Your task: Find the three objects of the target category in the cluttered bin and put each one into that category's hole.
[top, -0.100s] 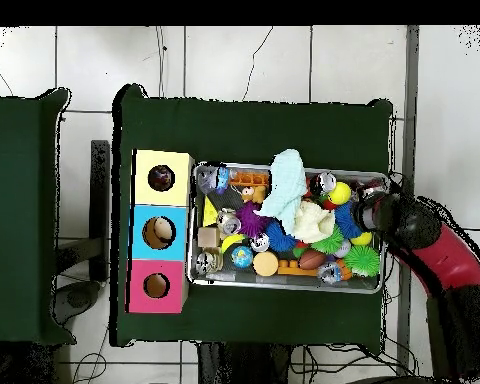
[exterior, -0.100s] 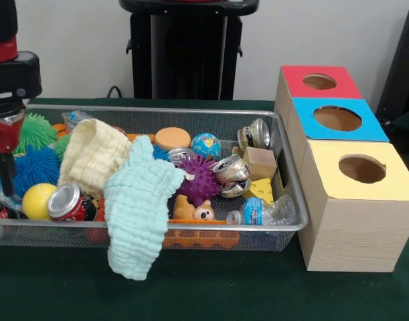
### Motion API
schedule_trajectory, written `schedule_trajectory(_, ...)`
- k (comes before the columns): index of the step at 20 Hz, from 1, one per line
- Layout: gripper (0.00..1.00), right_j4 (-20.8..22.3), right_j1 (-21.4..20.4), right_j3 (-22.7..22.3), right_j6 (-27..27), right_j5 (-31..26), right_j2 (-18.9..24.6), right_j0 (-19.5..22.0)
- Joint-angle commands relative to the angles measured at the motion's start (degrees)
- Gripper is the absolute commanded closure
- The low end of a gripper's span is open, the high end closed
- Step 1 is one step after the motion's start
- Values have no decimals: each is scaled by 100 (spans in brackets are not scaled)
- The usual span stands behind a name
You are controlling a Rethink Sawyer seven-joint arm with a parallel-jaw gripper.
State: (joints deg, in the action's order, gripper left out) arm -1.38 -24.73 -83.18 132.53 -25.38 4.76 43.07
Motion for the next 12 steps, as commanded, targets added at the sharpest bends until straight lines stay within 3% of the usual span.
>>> schedule_trajectory(1,0,613,367,84,-725,325,641,135)
schedule_trajectory(7,0,655,419,79,-278,440,551,50)
schedule_trajectory(12,0,551,528,250,269,504,124,-318)
